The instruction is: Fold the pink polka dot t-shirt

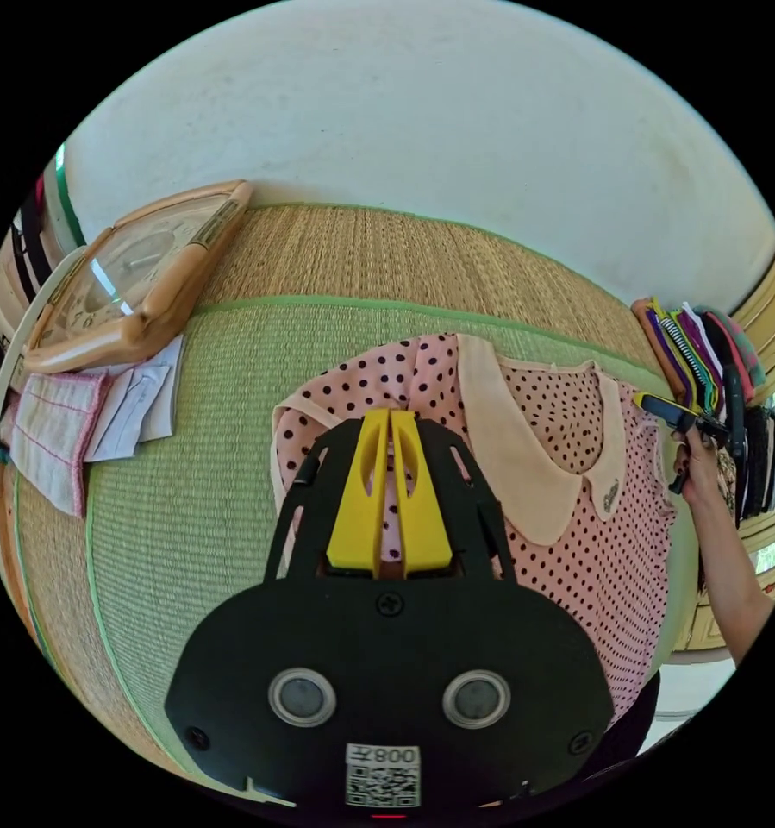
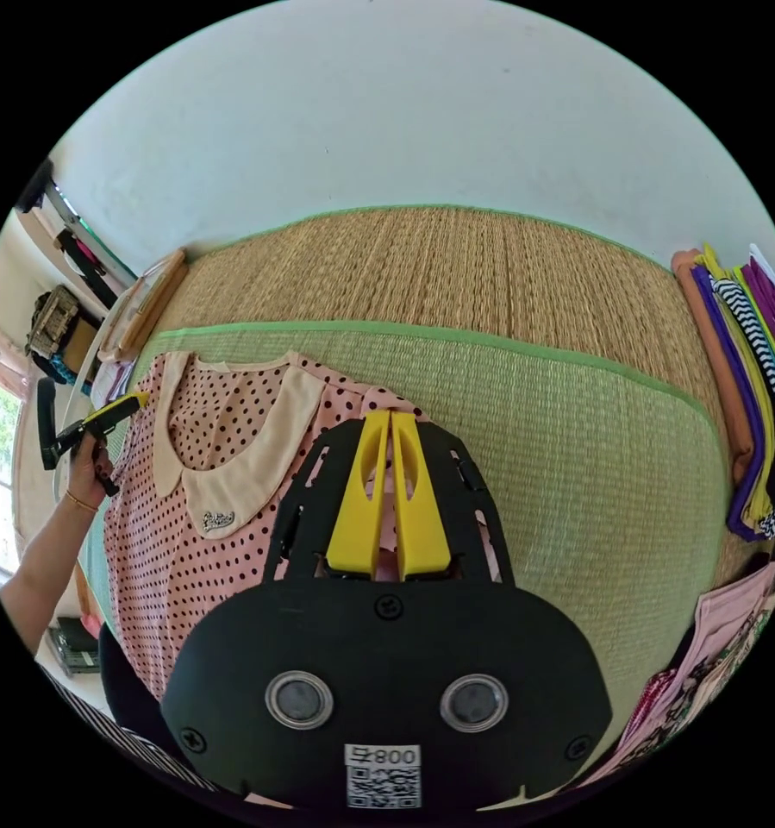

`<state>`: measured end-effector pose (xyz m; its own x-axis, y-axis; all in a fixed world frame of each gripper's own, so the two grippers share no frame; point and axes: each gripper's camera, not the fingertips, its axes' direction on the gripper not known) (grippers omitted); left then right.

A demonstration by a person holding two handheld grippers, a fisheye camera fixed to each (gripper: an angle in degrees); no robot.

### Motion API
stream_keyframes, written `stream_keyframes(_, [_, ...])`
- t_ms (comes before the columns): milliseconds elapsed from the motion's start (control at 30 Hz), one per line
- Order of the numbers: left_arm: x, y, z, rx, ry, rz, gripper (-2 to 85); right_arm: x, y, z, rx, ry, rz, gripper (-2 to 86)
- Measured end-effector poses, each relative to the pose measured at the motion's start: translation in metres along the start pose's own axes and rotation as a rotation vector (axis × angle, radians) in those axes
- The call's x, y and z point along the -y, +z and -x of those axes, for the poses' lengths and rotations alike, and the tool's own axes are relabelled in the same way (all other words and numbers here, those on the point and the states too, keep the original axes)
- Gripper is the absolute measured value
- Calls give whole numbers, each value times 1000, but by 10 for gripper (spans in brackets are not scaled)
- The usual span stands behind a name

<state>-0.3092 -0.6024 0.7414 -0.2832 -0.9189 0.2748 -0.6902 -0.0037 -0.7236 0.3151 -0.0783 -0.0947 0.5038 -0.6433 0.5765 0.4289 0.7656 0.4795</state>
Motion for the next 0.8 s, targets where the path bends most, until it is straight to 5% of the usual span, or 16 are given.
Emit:
stream_keyframes(400, [-99,-22,21,-15,31,35,2,-151,-39,6,-27,-70,10,-1])
stream_keyframes(567, [-98,-30,15,-35,29,-7,2,-138,-51,-15,-10,29,-27,1])
stream_keyframes(800, [-68,2,-25,-131,153,-14,2,-63,-33,16,38,-111,-69,6])
